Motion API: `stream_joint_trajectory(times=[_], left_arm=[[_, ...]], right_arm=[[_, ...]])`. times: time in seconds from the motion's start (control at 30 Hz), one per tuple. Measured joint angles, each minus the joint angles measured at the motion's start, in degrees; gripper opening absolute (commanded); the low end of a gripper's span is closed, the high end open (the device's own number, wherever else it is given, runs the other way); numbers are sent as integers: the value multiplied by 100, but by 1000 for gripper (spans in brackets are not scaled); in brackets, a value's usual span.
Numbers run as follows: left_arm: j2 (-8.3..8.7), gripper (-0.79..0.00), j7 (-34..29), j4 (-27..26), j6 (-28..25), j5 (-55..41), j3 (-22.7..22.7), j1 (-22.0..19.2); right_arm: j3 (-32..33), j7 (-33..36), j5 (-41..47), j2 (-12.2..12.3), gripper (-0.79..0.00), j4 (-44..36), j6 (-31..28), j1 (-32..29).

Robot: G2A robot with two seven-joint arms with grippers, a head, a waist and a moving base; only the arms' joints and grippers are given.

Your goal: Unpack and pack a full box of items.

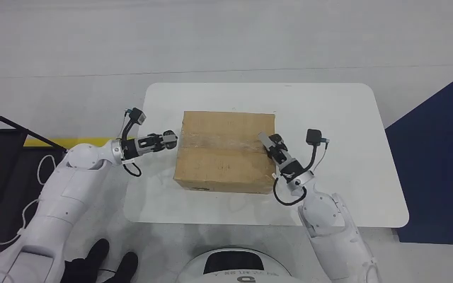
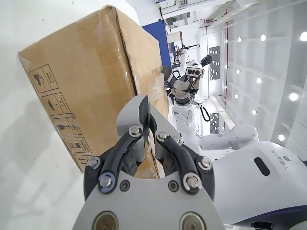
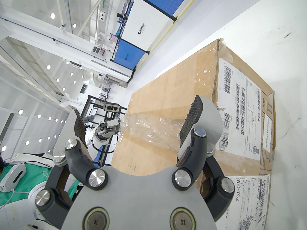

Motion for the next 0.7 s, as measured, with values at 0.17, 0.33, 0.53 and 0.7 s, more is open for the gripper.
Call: stream_joint_trajectory(times=[0.17,0.33,0.53,0.7], left_arm=[[-23,-785,-79,48,60,106,29,-59],[-28,-785,-127,73,48,148,-9,-80],[-2,-785,-224,35,54,254,-109,-59],[21,-785,-265,-48,93,400,-176,-21]], right_arm=[[-4,1,11,8,0,24,-10,34],[-12,2,28,14,0,65,-4,80],[-25,9,37,21,0,91,48,135],[-16,11,41,30,0,90,74,158]])
